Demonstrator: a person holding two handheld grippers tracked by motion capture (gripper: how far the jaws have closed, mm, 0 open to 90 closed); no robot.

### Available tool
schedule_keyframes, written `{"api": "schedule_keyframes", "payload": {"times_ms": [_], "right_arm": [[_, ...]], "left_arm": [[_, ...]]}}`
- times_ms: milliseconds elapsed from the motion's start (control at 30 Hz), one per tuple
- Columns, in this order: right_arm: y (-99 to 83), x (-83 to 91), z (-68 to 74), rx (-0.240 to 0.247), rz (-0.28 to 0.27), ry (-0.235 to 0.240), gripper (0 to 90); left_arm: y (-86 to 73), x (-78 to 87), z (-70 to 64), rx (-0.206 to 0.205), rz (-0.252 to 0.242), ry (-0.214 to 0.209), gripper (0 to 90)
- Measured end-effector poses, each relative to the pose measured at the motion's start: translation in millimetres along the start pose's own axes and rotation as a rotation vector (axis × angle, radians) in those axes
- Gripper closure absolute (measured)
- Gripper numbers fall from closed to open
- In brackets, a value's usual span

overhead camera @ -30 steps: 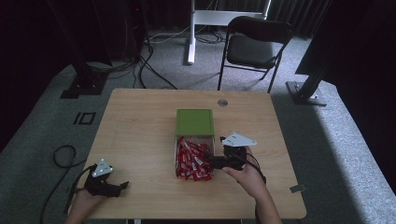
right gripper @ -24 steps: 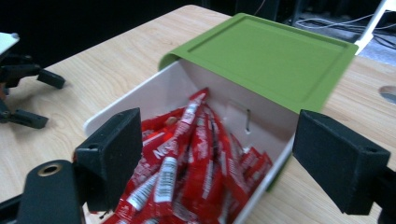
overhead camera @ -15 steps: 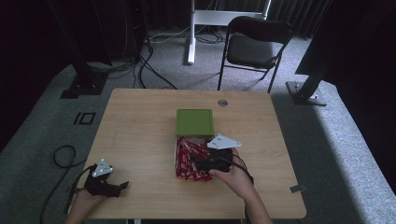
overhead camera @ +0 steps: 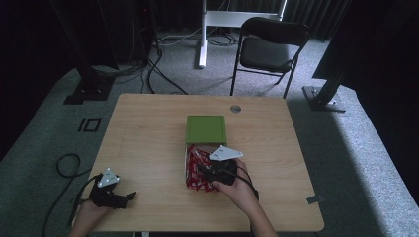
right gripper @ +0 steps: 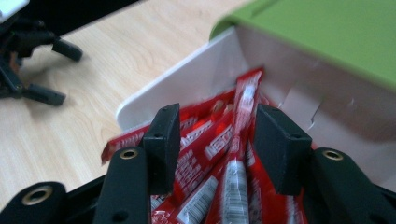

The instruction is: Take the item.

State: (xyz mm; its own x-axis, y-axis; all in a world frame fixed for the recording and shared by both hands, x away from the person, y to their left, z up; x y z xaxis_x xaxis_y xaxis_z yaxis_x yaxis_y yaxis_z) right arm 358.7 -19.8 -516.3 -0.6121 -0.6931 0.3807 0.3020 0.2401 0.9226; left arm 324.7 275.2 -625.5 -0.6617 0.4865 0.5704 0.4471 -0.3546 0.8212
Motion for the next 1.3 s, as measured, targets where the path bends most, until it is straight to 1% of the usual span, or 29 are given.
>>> {"api": "schedule_keyframes", "payload": {"times_ms": [67,133,200,267,300,333,367,433,467,567,633,667,700,800,867,933,1000,1167,1200,1300], "right_arm": [[-4.4,-3.3,-4.7,0.032,0.017,-0.052,56.9],[-7.9,-6.4,-3.5,0.000,0.035,-0.040,60.9],[-9.5,-9.0,-6.2,0.014,0.039,-0.075,64.5],[-11.7,-12.1,-4.5,-0.008,0.049,-0.069,66.5],[-13.3,-13.1,-5.6,-0.001,0.059,-0.089,69.3],[-14.5,-14.6,-6.3,0.001,0.062,-0.099,69.5],[-15.4,-16.1,-6.6,-0.008,0.063,-0.102,70.6],[-18.0,-18.1,-9.5,-0.006,0.076,-0.125,72.1],[-19.3,-19.3,-10.3,-0.016,0.080,-0.128,73.1],[-21.1,-21.2,-11.7,-0.021,0.090,-0.141,74.2],[-21.7,-22.2,-11.8,-0.014,0.095,-0.154,72.3],[-22.7,-23.2,-12.2,0.000,0.100,-0.164,72.4],[-23.8,-24.0,-11.8,0.008,0.107,-0.165,74.3],[-24.7,-25.0,-10.8,0.005,0.113,-0.166,79.4],[-24.2,-24.6,-11.6,-0.013,0.104,-0.172,81.7],[-22.9,-23.4,-12.5,-0.026,0.090,-0.170,82.3],[-20.5,-20.8,-12.6,-0.052,0.070,-0.167,82.7],[-16.8,-14.7,-11.4,-0.051,0.058,-0.152,82.8],[-15.8,-12.3,-10.2,-0.058,0.056,-0.141,82.8],[-14.5,-9.7,-8.7,-0.067,0.050,-0.131,82.8]], "left_arm": [[0.0,0.0,-0.1,0.001,0.000,0.000,0.7],[0.0,0.0,-0.1,0.001,0.000,0.000,0.8],[0.0,0.0,0.0,0.001,0.000,0.000,0.8],[-0.1,0.0,-0.2,0.002,0.000,0.000,0.7],[0.0,0.0,-0.2,0.003,0.000,0.000,0.7],[-0.1,0.0,-0.2,0.003,0.000,0.000,0.7],[0.0,0.0,-0.2,0.003,0.000,0.000,0.8],[0.0,0.0,-0.3,0.003,0.000,0.000,0.7],[-0.1,0.0,-0.2,0.003,0.000,0.000,0.7],[0.0,0.0,-0.1,0.001,0.000,0.000,0.8],[0.0,0.0,-0.1,0.001,0.000,0.000,0.8],[-0.1,0.0,-0.2,0.002,0.000,0.000,0.8],[0.0,0.0,-0.1,0.001,0.000,0.000,0.7],[0.0,0.0,-0.1,0.001,0.000,0.000,0.8],[-0.1,0.1,-0.2,0.002,0.000,0.000,0.8],[0.0,0.1,-0.2,0.002,0.000,0.000,0.8],[-0.1,0.0,-0.2,0.003,0.000,0.000,0.7],[0.0,0.0,-0.2,0.003,0.000,0.000,0.7],[-0.1,0.0,-0.2,0.002,0.000,0.001,0.8],[0.0,0.0,-0.2,0.002,0.000,0.001,0.7]]}}
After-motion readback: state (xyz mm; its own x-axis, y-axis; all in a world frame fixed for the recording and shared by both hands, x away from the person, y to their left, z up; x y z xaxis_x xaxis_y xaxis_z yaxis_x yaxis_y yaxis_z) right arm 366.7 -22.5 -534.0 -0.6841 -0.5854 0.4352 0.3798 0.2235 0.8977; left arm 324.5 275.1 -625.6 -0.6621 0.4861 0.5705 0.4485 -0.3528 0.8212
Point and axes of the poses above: each handheld gripper's, and its own axes: x roughly backward along the jaws, y roughly out of its top, z roughly to its left, the point moved 10 cm from there along -x, roughly forward along the jaws, and after that the axes turned 12 degrees about -z, right-handed, at the moved point
